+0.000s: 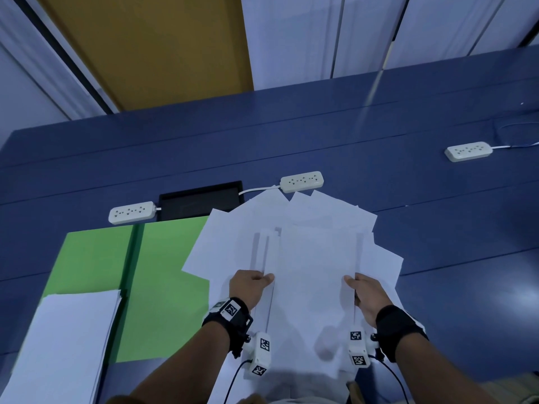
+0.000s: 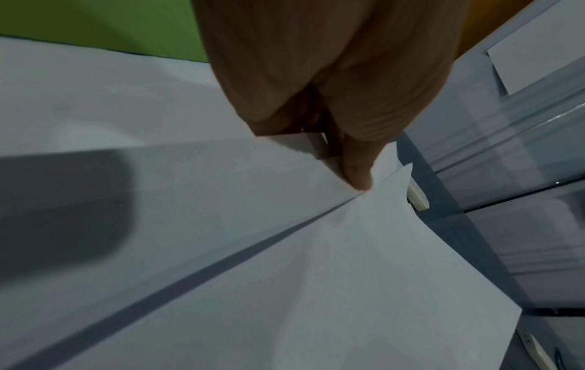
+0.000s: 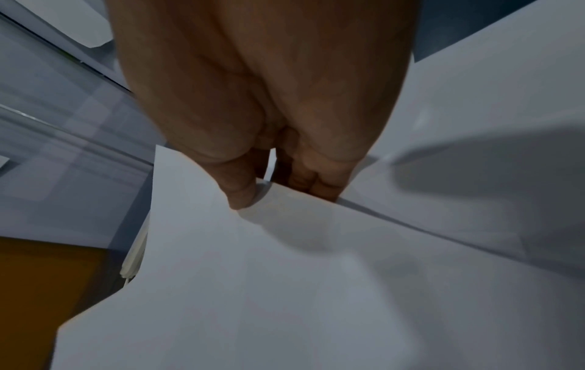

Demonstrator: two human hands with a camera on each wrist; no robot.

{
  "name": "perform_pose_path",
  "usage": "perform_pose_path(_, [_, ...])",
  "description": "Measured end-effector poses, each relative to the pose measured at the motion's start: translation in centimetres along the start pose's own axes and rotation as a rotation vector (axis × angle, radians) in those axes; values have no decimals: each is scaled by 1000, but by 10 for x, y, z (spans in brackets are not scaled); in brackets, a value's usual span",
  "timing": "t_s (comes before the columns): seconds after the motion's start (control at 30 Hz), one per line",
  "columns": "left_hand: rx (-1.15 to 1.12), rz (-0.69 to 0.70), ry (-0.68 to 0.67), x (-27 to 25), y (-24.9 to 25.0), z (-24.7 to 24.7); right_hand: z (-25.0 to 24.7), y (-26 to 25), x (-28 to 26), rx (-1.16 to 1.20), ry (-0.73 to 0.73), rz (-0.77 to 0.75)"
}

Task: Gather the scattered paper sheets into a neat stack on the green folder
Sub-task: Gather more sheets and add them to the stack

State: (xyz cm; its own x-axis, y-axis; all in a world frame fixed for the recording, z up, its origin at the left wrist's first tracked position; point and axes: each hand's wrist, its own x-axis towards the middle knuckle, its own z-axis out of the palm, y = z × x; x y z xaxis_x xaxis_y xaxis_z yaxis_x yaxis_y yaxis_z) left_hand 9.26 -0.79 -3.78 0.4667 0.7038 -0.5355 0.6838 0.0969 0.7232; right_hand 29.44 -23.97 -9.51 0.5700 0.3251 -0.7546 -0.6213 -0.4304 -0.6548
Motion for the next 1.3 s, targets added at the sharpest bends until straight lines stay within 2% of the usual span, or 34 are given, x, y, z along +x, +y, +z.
perform_pose_path(0.13, [-218, -30, -52, 1, 0, 7, -2, 0, -2, 11, -19, -18])
perform_pose_path(0.23, [-286, -158, -98, -1, 4, 11, 1, -5, -9, 3, -74, -31])
perform_pose_path(0.3, [-324, -196, -124, -4, 10, 13, 3, -10, -16, -3, -116, -44])
perform_pose_path(0.47, [-307, -118, -277, -11, 19, 14, 10, -20, -37, -49, -125, -72])
perform_pose_path(0.63, [-258, -14, -423, -27, 47, -3, 16, -25, -47, 28, -127, -98])
perform_pose_path(0.77, [-369, -58, -485, -35, 58, -34, 19, -45, -68, 174, -333, -90])
perform_pose_path(0.87, [-462, -23, -442, -40, 72, -54, 26, -70, -95, 290, -493, -152])
perform_pose_path(0.93, [-471, 42, -416, -41, 81, -61, 36, -89, -111, 241, -516, -241])
perform_pose_path(1.0, [-471, 108, -376, -40, 87, -62, 46, -108, -120, 134, -415, -356])
perform_pose_path(1.1, [-484, 212, -229, -43, 99, -56, 56, -131, -132, 18, -239, -524])
perform_pose_path(1.2, [-491, 308, -119, -49, 112, -53, 60, -142, -144, 61, -190, -627])
perform_pose_path(1.3, [-520, 343, -81, -53, 116, -52, 60, -143, -149, 75, -164, -657])
